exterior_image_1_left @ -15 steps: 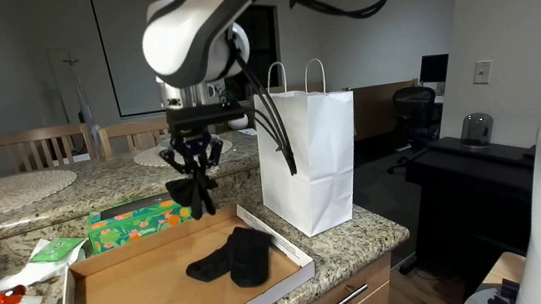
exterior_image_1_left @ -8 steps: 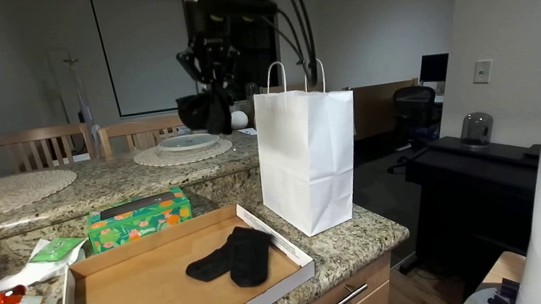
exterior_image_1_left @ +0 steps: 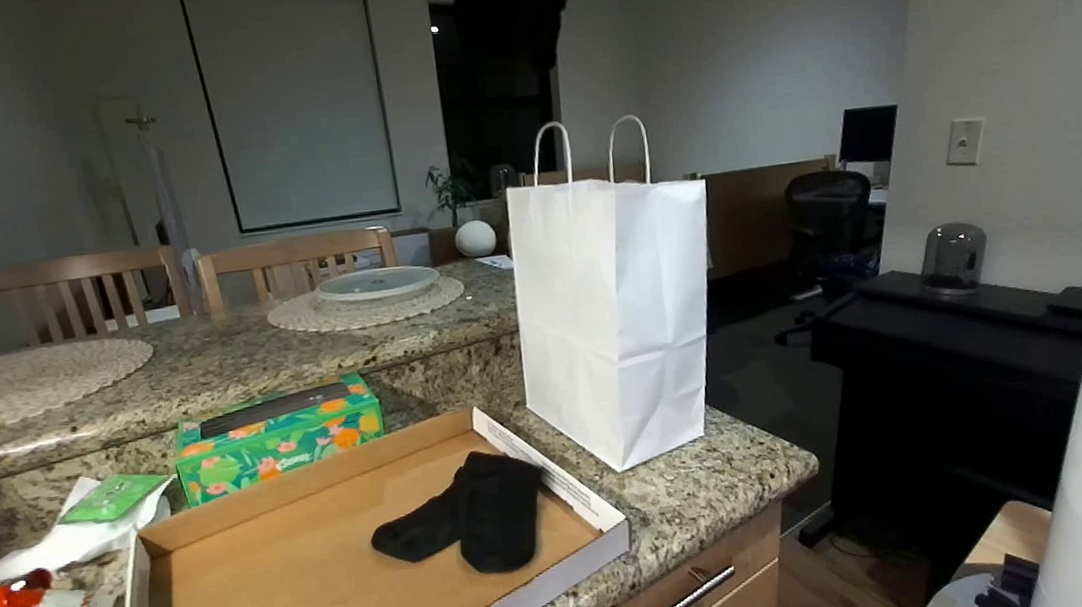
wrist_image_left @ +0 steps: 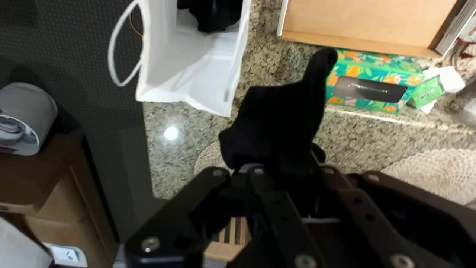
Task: Put the socks in the bag
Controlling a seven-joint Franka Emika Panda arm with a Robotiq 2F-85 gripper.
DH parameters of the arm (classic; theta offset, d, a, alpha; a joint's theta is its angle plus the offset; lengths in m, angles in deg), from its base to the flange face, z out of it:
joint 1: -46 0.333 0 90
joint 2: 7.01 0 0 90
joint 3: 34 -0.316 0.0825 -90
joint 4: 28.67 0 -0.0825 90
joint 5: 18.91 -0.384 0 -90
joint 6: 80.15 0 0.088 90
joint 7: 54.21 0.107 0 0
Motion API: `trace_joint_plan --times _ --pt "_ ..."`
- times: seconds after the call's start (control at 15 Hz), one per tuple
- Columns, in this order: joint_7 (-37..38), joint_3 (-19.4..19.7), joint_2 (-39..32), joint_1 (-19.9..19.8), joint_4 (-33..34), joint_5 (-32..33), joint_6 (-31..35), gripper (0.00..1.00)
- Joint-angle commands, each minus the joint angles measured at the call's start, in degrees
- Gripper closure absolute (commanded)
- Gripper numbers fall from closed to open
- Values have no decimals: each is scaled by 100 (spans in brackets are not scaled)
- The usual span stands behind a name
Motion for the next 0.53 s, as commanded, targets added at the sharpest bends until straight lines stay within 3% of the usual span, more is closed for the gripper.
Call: trace_joint_plan --times 0.0,0.27,0.47 --pt "-704 570 -124 -364 747 -431 -431 91" --pt "-1498 1124 -433 -542 880 -779 -560 91" --pt "-1792 1110 -715 -613 680 -599 -528 91"
